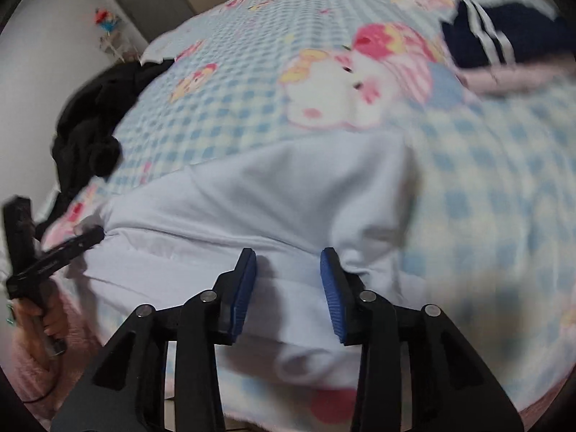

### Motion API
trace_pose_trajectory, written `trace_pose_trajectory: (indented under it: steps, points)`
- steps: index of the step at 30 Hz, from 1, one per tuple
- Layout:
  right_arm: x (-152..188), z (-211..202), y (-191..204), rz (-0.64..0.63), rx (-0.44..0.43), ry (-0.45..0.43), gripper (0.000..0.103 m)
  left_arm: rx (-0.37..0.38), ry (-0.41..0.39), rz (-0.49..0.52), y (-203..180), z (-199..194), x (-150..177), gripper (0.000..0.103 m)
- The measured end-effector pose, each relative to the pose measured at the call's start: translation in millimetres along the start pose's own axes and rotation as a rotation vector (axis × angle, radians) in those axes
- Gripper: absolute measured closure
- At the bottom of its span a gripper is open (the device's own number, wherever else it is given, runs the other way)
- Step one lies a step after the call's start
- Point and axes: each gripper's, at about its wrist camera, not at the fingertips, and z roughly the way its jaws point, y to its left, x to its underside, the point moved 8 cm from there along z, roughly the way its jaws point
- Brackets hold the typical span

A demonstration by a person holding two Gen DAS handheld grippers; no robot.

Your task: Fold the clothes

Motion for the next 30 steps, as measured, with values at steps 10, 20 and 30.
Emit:
trace_pose_trajectory:
  steps: [10, 20, 30]
  points:
    - [-4, -38, 59, -0.128, -0.072, -0.063, 0.048, 0.180, -0.112, -0.136, -10, -46, 17, 0.072]
    - [19, 43, 118, -0.203, -0.042, 0.061, 0.048, 0.013, 0.010, -0.021, -17, -17, 26, 0.071]
    - [50, 5, 124, -0.232, -0.100, 0.027, 0.048, -0.063, -0.149, 0.041, -16, -51, 18, 0.069]
